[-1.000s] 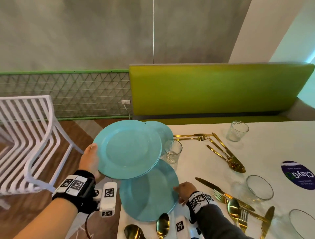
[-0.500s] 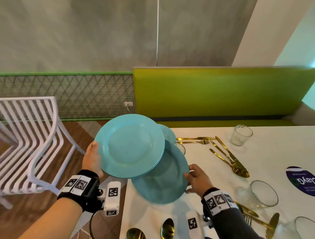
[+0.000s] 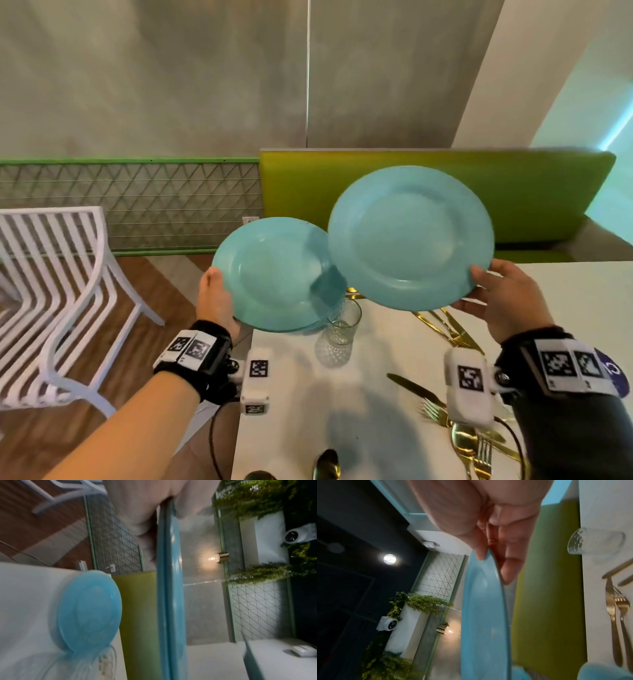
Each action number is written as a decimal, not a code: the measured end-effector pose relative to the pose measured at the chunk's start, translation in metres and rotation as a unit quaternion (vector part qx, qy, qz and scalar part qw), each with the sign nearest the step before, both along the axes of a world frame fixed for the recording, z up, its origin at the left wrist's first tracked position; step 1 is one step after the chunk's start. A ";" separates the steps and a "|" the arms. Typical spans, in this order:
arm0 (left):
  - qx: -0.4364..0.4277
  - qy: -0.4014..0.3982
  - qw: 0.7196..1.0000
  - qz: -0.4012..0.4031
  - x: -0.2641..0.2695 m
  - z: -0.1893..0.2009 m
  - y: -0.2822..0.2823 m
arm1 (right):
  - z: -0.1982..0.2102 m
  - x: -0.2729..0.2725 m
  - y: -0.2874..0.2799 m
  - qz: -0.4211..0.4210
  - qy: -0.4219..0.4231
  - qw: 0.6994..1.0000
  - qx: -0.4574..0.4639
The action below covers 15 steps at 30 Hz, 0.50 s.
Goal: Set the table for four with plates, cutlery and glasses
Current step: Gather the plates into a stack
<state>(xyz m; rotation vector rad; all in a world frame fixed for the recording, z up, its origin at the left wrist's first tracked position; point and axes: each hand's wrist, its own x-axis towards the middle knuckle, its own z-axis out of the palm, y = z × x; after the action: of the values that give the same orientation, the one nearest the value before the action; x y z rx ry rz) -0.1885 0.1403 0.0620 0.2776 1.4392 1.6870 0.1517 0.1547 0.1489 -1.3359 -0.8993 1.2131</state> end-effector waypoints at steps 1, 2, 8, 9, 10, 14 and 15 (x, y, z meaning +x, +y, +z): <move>-0.006 0.000 1.000 -0.017 0.008 0.002 0.002 | -0.001 -0.006 0.004 0.017 0.004 1.000 -0.012; -0.009 0.000 0.999 -0.032 0.017 0.003 0.005 | -0.004 -0.012 0.009 0.036 0.005 0.999 -0.028; 0.006 -0.014 0.997 -0.078 0.054 0.015 0.019 | -0.030 -0.037 0.025 0.103 -0.005 0.991 -0.089; 0.008 -0.016 0.996 -0.082 0.058 0.017 0.021 | -0.032 -0.038 0.027 0.103 -0.004 0.991 -0.091; 0.009 -0.020 0.996 -0.086 0.062 0.018 0.024 | -0.033 -0.039 0.028 0.099 -0.005 0.991 -0.092; 0.015 -0.035 0.993 -0.110 0.076 0.016 0.030 | -0.038 -0.039 0.036 0.052 -0.046 0.994 -0.081; 0.010 -0.039 0.993 -0.111 0.080 0.015 0.032 | -0.039 -0.039 0.037 0.044 -0.048 0.995 -0.081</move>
<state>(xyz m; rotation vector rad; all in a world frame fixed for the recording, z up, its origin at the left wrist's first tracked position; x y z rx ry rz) -0.1089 0.1725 0.0767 0.3648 1.2844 1.5148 0.1127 0.1920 0.1094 -1.5076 -0.9526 1.3207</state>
